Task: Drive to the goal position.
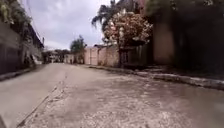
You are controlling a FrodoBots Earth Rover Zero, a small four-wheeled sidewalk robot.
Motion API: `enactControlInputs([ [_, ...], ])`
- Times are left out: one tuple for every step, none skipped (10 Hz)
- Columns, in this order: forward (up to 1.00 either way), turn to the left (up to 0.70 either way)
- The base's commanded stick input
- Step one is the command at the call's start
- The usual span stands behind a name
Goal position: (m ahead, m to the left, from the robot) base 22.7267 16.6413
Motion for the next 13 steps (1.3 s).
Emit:
enactControlInputs([
  [1.00, 0.04],
  [1.00, 0.04],
  [1.00, 0.04],
  [1.00, 0.04],
  [1.00, 0.04],
  [1.00, 0.11],
  [1.00, 0.29],
  [1.00, 0.40],
  [1.00, 0.40],
  [1.00, 0.39],
  [1.00, 0.18],
  [1.00, 0.03],
  [1.00, 0.00],
])
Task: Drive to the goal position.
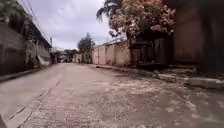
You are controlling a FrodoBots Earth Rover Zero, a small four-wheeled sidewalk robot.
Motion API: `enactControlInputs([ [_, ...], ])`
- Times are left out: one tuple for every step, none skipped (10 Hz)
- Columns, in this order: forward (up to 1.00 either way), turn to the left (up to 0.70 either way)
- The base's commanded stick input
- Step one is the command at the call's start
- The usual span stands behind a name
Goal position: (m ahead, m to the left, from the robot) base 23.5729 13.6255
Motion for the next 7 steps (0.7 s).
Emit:
enactControlInputs([
  [1.00, 0.00],
  [1.00, 0.00],
  [1.00, 0.00],
  [1.00, 0.00],
  [1.00, 0.01],
  [1.00, 0.03],
  [1.00, 0.03],
])
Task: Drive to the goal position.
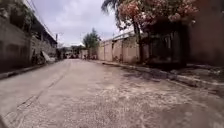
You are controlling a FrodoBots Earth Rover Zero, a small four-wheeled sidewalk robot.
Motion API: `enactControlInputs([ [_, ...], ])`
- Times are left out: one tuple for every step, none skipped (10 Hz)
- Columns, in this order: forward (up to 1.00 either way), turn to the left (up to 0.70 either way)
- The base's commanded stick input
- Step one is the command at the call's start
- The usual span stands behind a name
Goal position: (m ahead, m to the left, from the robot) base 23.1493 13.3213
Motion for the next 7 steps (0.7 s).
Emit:
enactControlInputs([
  [1.00, 0.03],
  [1.00, 0.04],
  [1.00, 0.04],
  [1.00, 0.04],
  [1.00, 0.04],
  [1.00, 0.06],
  [1.00, 0.15],
])
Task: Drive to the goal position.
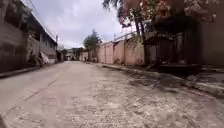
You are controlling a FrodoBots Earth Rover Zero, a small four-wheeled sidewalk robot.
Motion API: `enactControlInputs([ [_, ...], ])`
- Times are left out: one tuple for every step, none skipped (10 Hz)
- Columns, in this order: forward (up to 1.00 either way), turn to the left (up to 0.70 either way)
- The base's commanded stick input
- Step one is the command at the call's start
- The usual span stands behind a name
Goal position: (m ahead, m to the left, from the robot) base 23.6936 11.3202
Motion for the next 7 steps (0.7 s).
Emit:
enactControlInputs([
  [1.00, 0.36],
  [1.00, 0.40],
  [1.00, 0.40],
  [1.00, 0.40],
  [1.00, 0.12],
  [1.00, 0.05],
  [1.00, 0.00],
])
